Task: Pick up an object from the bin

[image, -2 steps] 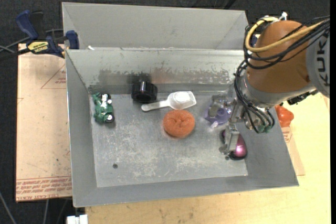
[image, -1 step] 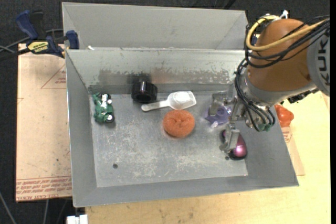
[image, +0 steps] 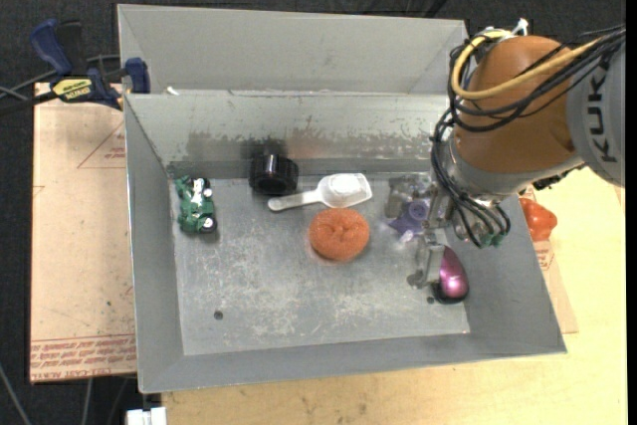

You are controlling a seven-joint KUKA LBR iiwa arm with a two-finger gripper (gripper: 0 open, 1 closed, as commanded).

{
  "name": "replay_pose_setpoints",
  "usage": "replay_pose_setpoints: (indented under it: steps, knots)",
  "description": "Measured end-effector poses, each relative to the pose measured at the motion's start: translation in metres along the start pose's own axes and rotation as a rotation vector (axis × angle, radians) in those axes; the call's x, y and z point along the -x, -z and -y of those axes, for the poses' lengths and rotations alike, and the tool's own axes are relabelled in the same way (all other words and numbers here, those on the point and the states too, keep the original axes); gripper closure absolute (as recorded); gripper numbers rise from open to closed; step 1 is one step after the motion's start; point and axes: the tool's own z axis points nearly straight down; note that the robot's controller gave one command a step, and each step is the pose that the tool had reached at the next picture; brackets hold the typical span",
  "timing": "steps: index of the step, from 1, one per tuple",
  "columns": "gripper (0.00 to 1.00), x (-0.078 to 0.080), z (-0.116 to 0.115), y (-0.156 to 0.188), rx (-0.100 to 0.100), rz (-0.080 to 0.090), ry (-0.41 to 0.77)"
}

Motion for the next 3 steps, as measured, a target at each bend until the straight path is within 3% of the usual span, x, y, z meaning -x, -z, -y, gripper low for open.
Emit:
replay_pose_setpoints:
  steps: [1,2,3]
  knots:
    - [0.00,0.042,-0.027,-0.022,0.002,0.004,0.296]
    - [0.00,0.068,-0.034,-0.037,0.002,0.004,0.305]
    - [0.00,0.069,-0.042,-0.059,0.003,0.004,0.219]
